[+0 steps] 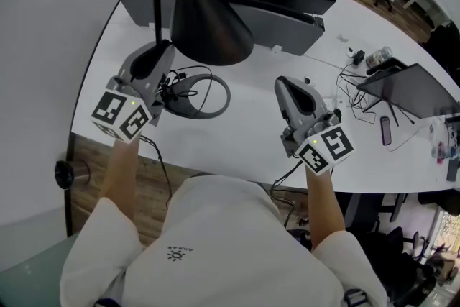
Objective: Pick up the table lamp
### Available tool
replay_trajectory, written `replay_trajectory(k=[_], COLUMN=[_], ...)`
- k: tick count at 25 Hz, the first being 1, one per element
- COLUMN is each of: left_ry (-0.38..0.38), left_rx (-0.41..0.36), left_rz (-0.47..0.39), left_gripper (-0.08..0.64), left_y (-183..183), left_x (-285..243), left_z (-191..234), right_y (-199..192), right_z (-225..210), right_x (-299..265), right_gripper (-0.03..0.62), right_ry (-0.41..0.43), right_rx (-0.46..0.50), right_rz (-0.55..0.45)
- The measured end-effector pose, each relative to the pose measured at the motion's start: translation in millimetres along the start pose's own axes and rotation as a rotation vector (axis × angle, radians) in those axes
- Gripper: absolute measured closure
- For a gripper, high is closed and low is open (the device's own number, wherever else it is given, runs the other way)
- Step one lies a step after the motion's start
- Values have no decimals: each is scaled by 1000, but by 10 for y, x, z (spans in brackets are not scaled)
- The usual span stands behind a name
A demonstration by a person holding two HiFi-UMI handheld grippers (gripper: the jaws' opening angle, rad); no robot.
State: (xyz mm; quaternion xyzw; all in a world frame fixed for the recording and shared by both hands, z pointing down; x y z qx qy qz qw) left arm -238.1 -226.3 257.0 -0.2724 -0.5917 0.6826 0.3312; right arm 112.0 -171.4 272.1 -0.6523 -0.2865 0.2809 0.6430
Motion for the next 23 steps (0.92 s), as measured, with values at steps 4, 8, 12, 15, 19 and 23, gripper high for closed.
replay_trajectory(k=[4, 8, 12, 15, 19, 23], left_ry=[-8, -12, -8, -8, -9, -12], left_rx=[-14, -19, -9, -5, -5, -4], left_rz=[9, 14, 12, 12, 11, 10], left_gripper=[523, 523, 523, 523, 523, 523], left_y=[-29, -36, -46, -56, -66, -83], left_x=[-16, -28, -30, -24, -28, -54], left_z=[-7, 2, 21, 26, 26, 34], right_y=[-31, -46, -40, -51, -63, -72], right_z=[7, -2, -7, -9, 2, 5], right_x=[-4, -8, -3, -4, -14, -42], right_gripper=[594, 594, 594, 594, 594, 594], right_ry=[-3, -10, -14, -15, -15, -11], right_rx=[2, -3, -9, -17, -10, -13], right_rz=[11, 13, 10, 10, 19, 19])
Point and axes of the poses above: the fingertips, and each gripper's own axes: x backward along the fingers, z to its left, y out of its top, the point moved 10 cm from there along x, backward along the fingers, and after that the axes turned 6 degrees about x, right-handed, at the moved point
